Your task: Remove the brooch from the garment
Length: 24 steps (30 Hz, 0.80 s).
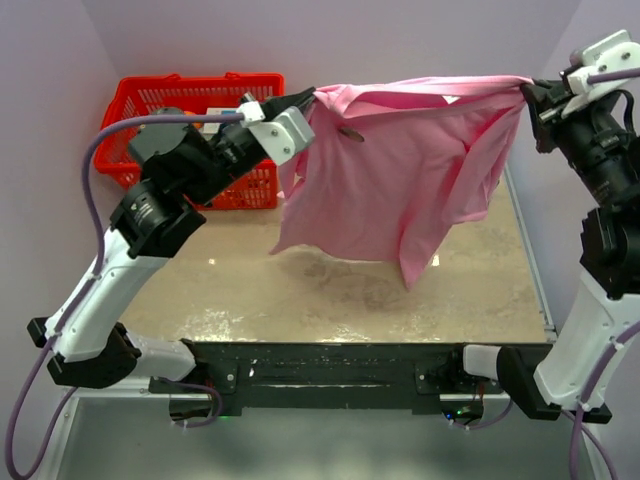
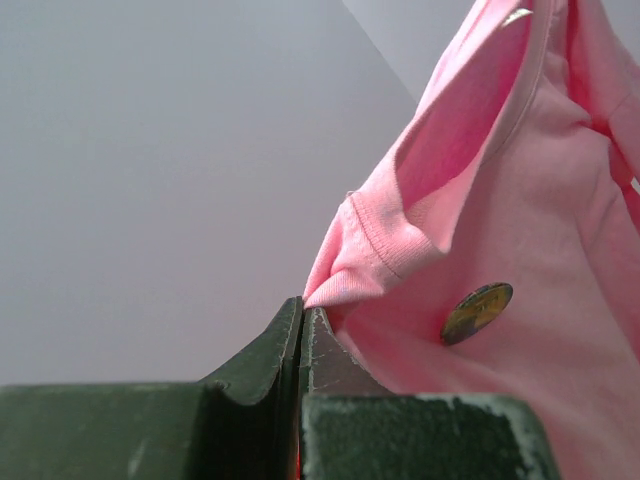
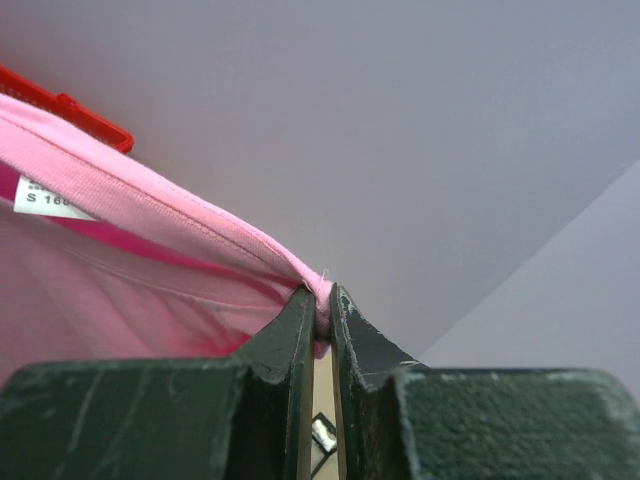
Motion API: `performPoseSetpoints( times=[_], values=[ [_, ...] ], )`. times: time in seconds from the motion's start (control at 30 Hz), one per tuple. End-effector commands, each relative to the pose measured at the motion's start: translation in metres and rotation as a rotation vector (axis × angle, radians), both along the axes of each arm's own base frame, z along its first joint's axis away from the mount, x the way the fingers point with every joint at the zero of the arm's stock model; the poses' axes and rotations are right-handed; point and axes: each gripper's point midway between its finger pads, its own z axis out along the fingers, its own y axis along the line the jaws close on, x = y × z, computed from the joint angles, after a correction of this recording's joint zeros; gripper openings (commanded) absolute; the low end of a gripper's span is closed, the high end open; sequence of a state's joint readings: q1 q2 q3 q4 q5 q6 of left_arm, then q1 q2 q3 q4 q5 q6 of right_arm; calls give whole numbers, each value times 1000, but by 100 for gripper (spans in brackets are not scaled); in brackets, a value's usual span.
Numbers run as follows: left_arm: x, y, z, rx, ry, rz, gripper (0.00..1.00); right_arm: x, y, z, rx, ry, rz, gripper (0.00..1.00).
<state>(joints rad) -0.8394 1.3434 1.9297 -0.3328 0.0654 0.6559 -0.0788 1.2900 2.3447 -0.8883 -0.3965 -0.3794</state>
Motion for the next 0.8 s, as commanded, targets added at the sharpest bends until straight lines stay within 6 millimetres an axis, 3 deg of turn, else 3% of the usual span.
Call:
performPoseSetpoints(
  times=[0.0, 0.13, 0.27, 0.47, 0.53, 0.6, 0.63, 0.7, 0.73, 0.77],
  values=[
    [-33, 50, 56, -84, -129, 52, 0, -53, -15, 28, -15, -116, -109, 0],
    [-54, 61, 71, -81, -200, 16, 0, -77, -13, 39, -16, -184, -111, 0],
    [-62, 67, 89, -118, -237, 6, 0, -87, -12, 57, 17, -251, -105, 0],
    [-66, 67, 122, -174, -304, 2, 0, -81, -15, 87, 54, -354, -115, 0],
    [-62, 63, 121, -160, -318, 6, 0, -65, -17, 84, 59, -338, -116, 0],
    [-53, 55, 109, -132, -300, 16, 0, -53, -19, 82, 56, -337, -122, 0],
    [-45, 53, 101, -121, -279, 32, 0, -36, -20, 69, 54, -295, -124, 0],
    [-29, 39, 69, -79, -201, 38, 0, -26, -22, 63, 54, -298, -132, 0],
    [-22, 34, 58, -69, -174, 44, 0, -5, -24, 41, 55, -239, -136, 0],
    [-9, 19, 23, -14, -114, 38, 0, 2, -25, 35, 54, -234, -136, 0]
  ],
)
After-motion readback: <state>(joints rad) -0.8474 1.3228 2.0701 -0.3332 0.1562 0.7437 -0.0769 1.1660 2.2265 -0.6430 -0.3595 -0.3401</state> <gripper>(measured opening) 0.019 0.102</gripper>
